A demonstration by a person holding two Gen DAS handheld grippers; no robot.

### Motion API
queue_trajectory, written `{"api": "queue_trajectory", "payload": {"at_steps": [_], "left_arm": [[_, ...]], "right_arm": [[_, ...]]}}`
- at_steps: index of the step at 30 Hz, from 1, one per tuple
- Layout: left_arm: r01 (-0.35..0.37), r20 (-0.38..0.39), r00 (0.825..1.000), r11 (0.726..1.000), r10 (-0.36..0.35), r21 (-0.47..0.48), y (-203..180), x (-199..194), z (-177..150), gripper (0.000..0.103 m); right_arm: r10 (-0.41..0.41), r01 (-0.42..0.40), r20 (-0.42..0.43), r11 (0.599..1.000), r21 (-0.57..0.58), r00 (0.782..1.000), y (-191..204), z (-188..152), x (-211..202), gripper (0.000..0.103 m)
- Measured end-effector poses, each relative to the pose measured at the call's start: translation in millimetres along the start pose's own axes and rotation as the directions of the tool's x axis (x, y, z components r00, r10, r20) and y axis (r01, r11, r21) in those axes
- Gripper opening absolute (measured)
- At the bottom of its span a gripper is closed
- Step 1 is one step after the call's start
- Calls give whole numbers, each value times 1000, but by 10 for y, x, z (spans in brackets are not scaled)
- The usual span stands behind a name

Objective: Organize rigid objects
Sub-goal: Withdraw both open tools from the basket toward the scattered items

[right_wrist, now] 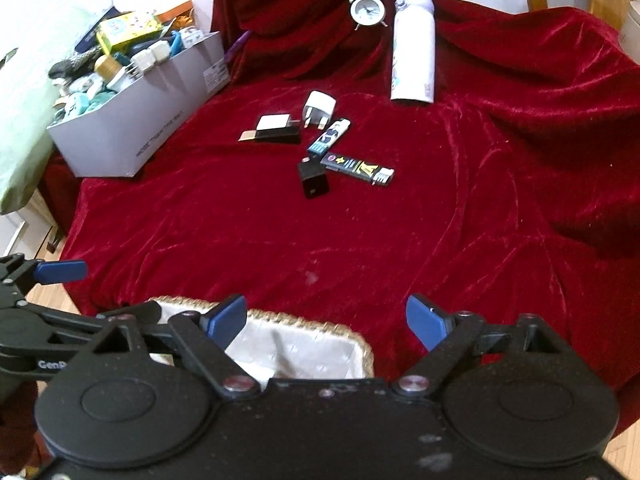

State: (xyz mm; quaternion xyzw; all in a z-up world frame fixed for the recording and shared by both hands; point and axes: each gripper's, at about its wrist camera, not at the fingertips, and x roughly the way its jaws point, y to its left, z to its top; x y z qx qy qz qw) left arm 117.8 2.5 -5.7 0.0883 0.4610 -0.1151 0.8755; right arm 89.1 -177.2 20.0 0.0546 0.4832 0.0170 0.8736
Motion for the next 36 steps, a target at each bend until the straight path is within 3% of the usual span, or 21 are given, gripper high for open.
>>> {"api": "queue_trajectory", "payload": {"at_steps": [14,23,30,36], "left_arm": [[-20,30,999,999,21,-31,103,316,355,96],[28,44,999,999,-28,-15,-7,667,710,96],[101,97,989,987,-113,126,-276,945,945,94],[207,110,964,941,-243,269,-395,1084,1045,88]], "right_arm": [[-44,43,11,999,24,999,-112,295,433,88],[-90,91,-23,995,49,996,-278,494,819,88],[-136,138,-33,988,69,990,-450,539,931,87],[-137,140,-35,984,108,990,-624,538,920,88]]}}
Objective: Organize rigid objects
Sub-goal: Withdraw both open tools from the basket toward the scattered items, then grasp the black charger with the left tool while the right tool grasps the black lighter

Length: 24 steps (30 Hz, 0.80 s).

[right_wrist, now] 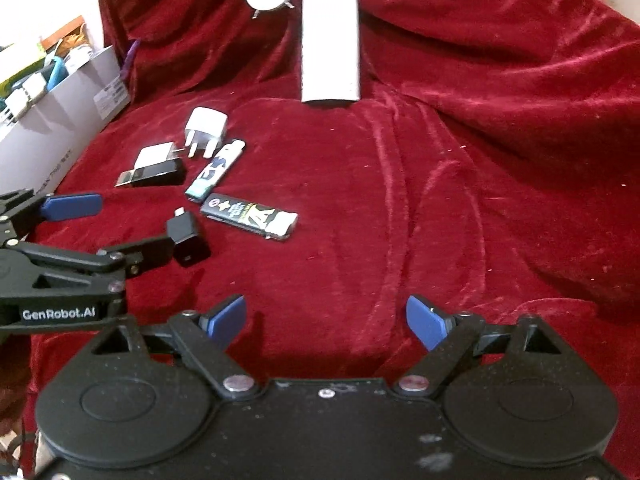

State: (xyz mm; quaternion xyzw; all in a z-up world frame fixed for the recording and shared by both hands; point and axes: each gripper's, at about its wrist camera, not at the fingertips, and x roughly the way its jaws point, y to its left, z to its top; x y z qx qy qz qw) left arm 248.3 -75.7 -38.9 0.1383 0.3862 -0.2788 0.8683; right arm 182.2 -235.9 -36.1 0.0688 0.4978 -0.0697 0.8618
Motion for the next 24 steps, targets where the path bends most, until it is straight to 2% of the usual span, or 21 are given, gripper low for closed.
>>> {"api": "queue_trajectory", "payload": {"at_steps": [1,4,9,14,15,16,17,18,19,22,24], "left_arm": [[11,0,1000,1000,-11,16,-8,37,10,87],[47,-6,999,997,-47,62,-10,129,12,69],[112,-11,994,985,-112,130,12,255,8,67],[200,-38,980,957,-196,210,-55,305,-8,62],[215,-51,977,952,-209,218,-65,334,-15,60],[222,-65,975,950,-213,221,-73,371,-23,52],[230,-81,973,949,-217,214,-69,410,-28,43],[239,-80,971,952,-227,191,-50,426,-37,43],[248,-70,968,957,-240,150,-15,417,-35,37],[253,-65,966,967,-252,7,102,386,-42,38],[214,-69,973,974,-219,-74,181,345,-83,38]], "right_arm": [[-2,2,1,1000,4,1000,-21,0,0,88],[5,-5,-3,1000,21,1000,-77,3,23,88],[8,-7,-6,1000,26,1000,-121,-3,42,89],[6,-6,-7,999,34,1000,-154,-6,43,90],[6,-6,-9,999,35,1000,-157,-6,49,90],[6,-6,-10,999,35,1000,-161,-5,53,90],[6,-6,-11,999,35,1000,-159,-6,56,90],[6,-5,-12,999,35,1000,-158,-7,58,90],[6,-6,-12,999,36,1000,-155,-7,58,90],[12,-12,-11,999,32,1000,-125,20,70,90],[18,-18,-8,999,28,1000,-84,69,90,90]]}}
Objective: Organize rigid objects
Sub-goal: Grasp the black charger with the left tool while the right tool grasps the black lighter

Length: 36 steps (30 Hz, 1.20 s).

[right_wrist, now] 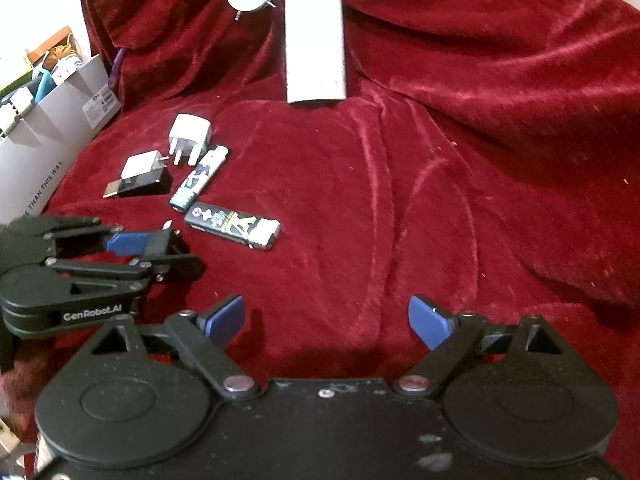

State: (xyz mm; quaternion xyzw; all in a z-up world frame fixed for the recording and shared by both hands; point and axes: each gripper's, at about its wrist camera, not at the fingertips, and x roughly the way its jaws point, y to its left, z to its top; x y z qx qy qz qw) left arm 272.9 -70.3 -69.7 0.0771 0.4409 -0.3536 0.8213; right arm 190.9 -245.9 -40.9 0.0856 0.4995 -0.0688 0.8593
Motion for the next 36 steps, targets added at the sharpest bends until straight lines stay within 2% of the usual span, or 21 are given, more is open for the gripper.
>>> {"api": "queue_trajectory", "payload": {"at_steps": [3,5,8,11,13,15,17,19,22,24,26,30,33,36], "left_arm": [[-63,-14,998,985,62,-162,151,-149,-77,38],[-144,-49,989,955,136,-261,247,-278,-149,38],[-294,-117,956,883,270,-365,378,-471,-289,38],[-348,-138,937,819,321,-456,529,-657,-468,38],[-370,-150,928,799,340,-474,556,-710,-519,38],[-364,-146,930,799,336,-478,518,-713,-531,40],[-347,-133,937,811,323,-470,459,-726,-521,53],[-319,-109,946,828,304,-460,399,-722,-500,60],[-275,-54,959,862,280,-426,298,-788,-473,61],[-266,-34,961,876,276,-403,272,-852,-492,64],[-278,-25,957,888,290,-366,271,-875,-515,68],[-353,-24,933,897,360,-265,290,-916,-578,68],[-384,-14,921,901,390,-201,310,-917,-593,69],[-382,2,922,909,388,-166,337,-899,-582,73]], "right_arm": [[23,-23,3,1000,7,1000,70,121,54,90],[42,-42,-1,999,2,999,146,208,124,90],[39,-40,-17,998,-44,999,325,298,270,90],[35,-38,-26,994,-104,999,514,327,403,90],[15,-18,-27,990,-140,1000,597,326,499,90],[-28,24,-21,986,-163,999,616,330,586,90],[-69,67,-9,986,-156,998,539,348,631,89],[-93,92,-9,991,-96,996,394,390,623,89],[-162,162,8,986,-33,987,260,420,543,88],[-138,138,16,990,-17,990,259,413,483,89],[-85,85,12,996,-10,996,322,412,465,92],[-7,7,-24,1000,5,1000,527,435,577,97],[-15,16,-36,1000,14,999,664,463,660,102],[-45,46,-33,999,29,998,726,502,729,103]]}}
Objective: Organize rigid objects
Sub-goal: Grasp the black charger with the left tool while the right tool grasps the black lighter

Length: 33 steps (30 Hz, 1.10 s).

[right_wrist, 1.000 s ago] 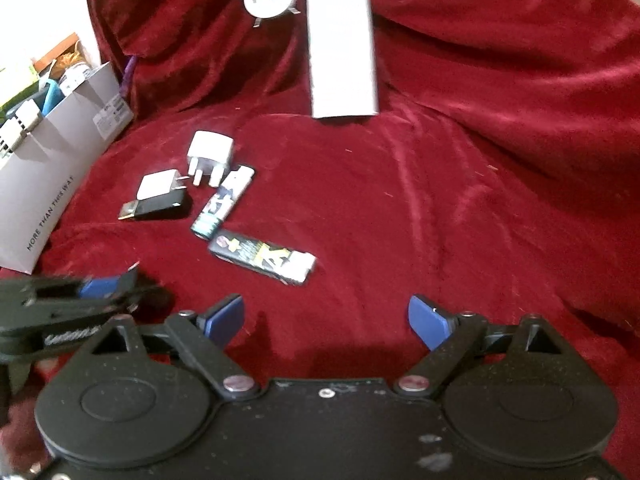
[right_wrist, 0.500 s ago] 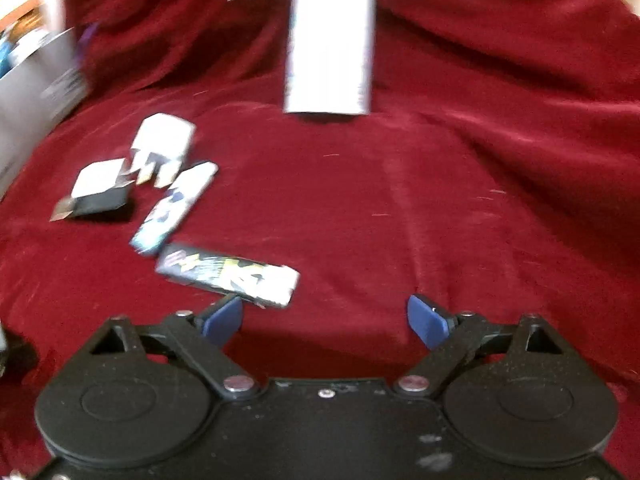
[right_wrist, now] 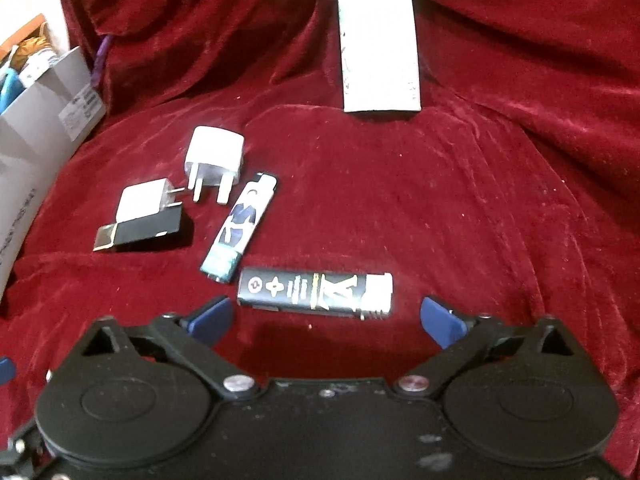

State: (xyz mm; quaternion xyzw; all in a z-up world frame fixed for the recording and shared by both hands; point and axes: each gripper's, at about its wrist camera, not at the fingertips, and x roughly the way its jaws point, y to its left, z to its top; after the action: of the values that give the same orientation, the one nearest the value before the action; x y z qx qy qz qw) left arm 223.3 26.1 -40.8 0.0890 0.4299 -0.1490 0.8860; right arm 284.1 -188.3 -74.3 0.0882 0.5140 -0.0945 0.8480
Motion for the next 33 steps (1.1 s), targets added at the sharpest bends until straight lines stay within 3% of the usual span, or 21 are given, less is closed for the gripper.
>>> {"api": "queue_trajectory", "payload": {"at_steps": [4,6,14,20,21,23,25,33], "left_arm": [[37,9,999,999,-37,26,-31,47,26,73],[53,10,999,997,-53,49,-69,77,31,74],[68,-5,998,992,-68,107,-182,180,27,73],[86,-48,995,994,-83,65,-179,224,-43,73],[86,-48,995,994,-83,65,-189,222,-59,72],[92,-39,995,994,-90,65,-208,209,-74,54],[118,-33,993,992,-116,53,-205,216,-58,44],[120,-15,993,992,-121,-35,-192,141,25,44]], "right_arm": [[-41,41,-4,999,-13,999,62,6,37,101],[-73,74,18,996,-44,997,86,-18,31,84],[-24,26,19,996,-85,1000,-103,-132,-128,84],[5,-5,12,998,-58,1000,-266,-243,-248,84],[11,-10,13,998,-57,1000,-279,-265,-270,84],[20,-19,14,998,-61,1000,-280,-307,-311,84],[31,-30,13,997,-67,999,-267,-342,-347,84],[71,-66,46,993,-94,996,-238,-484,-636,84]]}}
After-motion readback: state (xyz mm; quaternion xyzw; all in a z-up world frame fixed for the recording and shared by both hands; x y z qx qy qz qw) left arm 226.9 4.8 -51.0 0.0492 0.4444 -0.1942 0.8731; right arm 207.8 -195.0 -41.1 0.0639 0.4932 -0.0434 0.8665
